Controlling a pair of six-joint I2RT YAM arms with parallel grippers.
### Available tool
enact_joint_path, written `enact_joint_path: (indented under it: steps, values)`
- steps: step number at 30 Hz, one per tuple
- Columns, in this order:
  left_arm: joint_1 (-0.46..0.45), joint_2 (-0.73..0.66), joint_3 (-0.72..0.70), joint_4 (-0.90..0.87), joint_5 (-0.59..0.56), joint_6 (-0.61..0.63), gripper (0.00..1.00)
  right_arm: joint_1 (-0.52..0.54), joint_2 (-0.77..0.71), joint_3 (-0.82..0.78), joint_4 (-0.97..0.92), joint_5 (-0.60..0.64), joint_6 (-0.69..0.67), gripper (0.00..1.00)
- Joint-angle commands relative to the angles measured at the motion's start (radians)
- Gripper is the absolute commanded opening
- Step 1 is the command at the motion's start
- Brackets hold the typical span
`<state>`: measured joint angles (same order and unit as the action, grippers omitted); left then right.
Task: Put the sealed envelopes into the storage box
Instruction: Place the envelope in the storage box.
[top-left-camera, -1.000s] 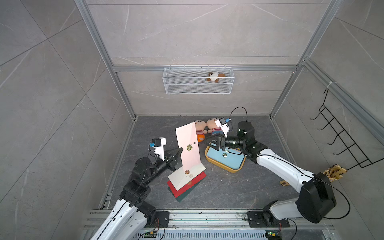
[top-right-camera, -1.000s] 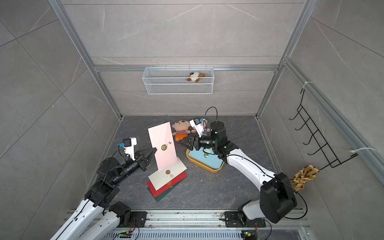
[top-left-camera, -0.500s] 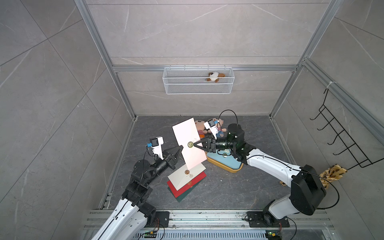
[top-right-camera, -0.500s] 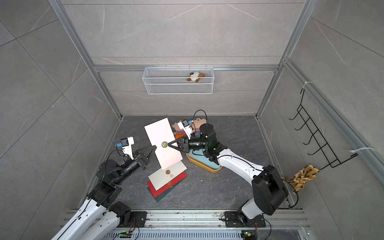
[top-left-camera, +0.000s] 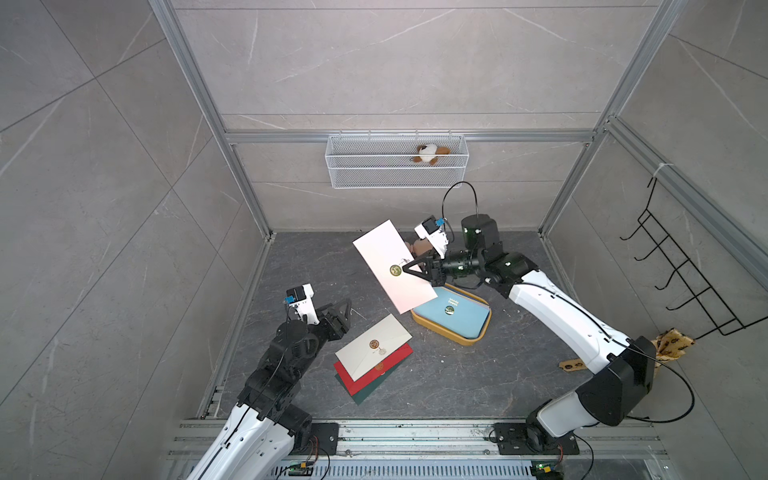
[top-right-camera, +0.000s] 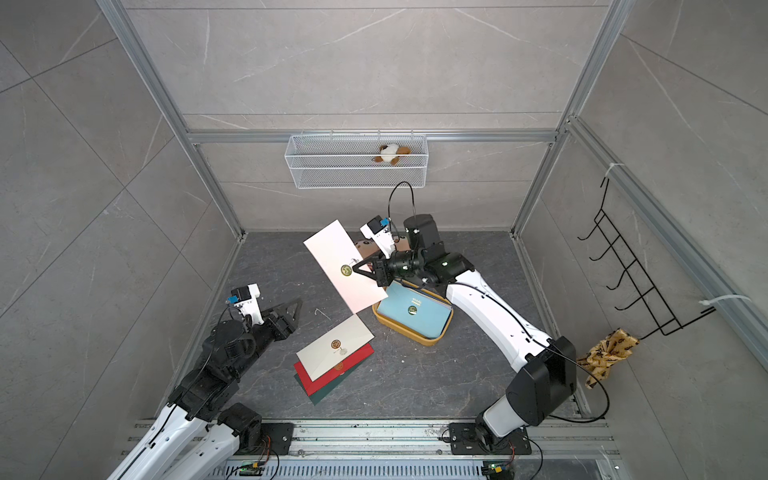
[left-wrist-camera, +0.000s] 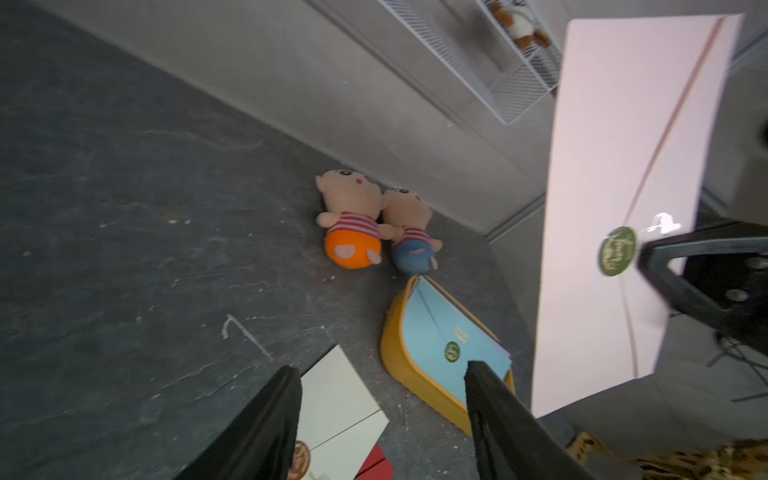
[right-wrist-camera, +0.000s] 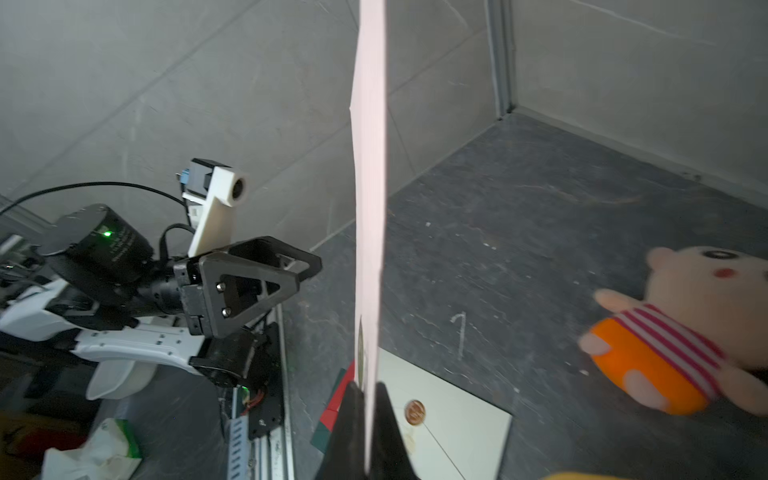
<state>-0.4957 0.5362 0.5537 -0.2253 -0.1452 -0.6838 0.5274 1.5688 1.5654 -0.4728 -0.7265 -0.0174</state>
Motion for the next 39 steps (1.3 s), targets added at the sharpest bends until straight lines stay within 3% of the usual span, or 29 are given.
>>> enact_joint_path:
  steps: [1, 3, 6, 15, 35, 39]
  values:
    - [-0.005, -0.013, 0.015, -0.199, -0.156, -0.032, 0.67, -0.021, 0.069, 0.097, -0.51, 0.268, -0.375, 0.0]
    - [-0.003, -0.032, 0.001, -0.165, -0.119, -0.024, 0.67, -0.031, 0.094, 0.107, -0.585, 0.396, -0.441, 0.0]
    - [-0.004, -0.04, -0.008, -0.162, -0.141, -0.017, 0.67, -0.062, 0.117, 0.091, -0.636, 0.493, -0.488, 0.0]
    - [-0.005, -0.049, -0.018, -0.153, -0.136, -0.02, 0.68, -0.123, 0.117, -0.02, -0.588, 0.617, -0.596, 0.0]
    - [-0.014, -0.062, -0.03, -0.143, -0.134, -0.024, 0.68, -0.124, 0.223, -0.099, -0.445, 0.484, -0.575, 0.0]
    - [-0.017, -0.061, -0.029, -0.144, -0.133, -0.025, 0.68, -0.124, 0.227, -0.1, -0.443, 0.472, -0.561, 0.1]
